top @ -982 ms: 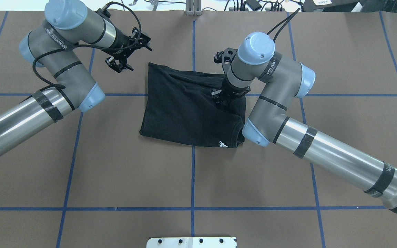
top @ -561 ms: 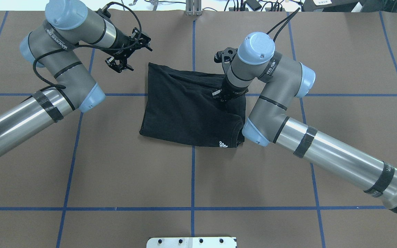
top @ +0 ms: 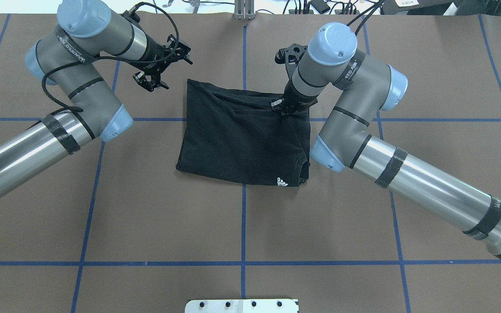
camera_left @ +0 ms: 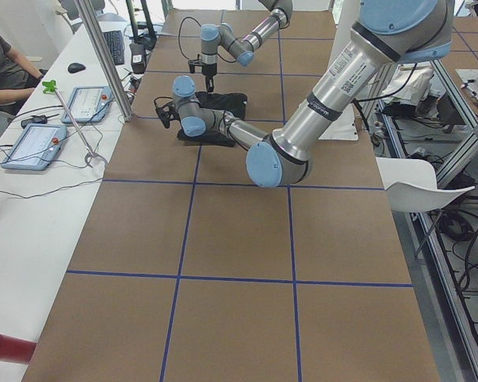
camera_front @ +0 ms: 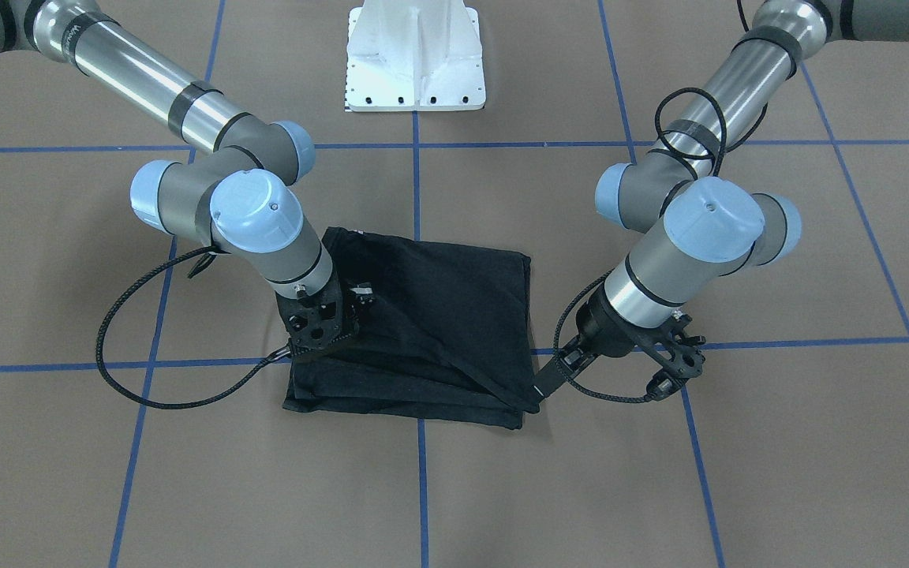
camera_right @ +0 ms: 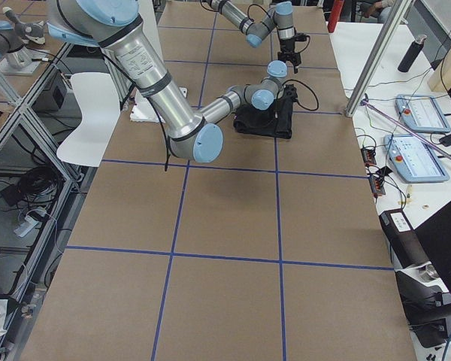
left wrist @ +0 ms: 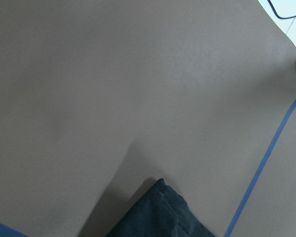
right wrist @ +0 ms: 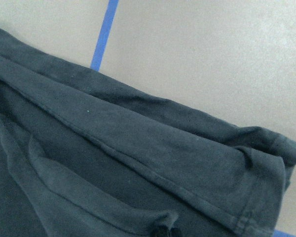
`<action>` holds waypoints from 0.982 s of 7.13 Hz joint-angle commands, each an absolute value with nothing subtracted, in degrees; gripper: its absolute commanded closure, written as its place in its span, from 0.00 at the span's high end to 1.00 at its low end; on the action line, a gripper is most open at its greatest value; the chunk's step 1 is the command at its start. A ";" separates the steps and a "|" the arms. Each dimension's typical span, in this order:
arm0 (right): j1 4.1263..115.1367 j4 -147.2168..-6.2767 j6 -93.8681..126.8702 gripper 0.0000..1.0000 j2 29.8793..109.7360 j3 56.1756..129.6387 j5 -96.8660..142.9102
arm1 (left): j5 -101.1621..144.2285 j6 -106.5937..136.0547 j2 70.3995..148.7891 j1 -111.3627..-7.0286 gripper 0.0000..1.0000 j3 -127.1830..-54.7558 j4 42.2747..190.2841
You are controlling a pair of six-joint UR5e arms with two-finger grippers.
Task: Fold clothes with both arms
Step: 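Press and smooth the shirt's far edge with the right gripper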
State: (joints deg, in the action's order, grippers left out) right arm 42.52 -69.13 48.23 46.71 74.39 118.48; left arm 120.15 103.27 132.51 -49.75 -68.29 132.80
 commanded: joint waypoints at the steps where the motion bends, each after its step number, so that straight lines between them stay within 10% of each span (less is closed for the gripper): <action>1: 43.42 -69.17 48.16 0.00 47.02 74.27 117.87 | 120.15 103.27 132.54 -49.75 1.00 -68.38 132.80; 7: 44.56 -69.78 48.08 0.00 47.99 72.77 115.66 | 120.15 103.36 132.54 -49.75 1.00 -68.38 132.80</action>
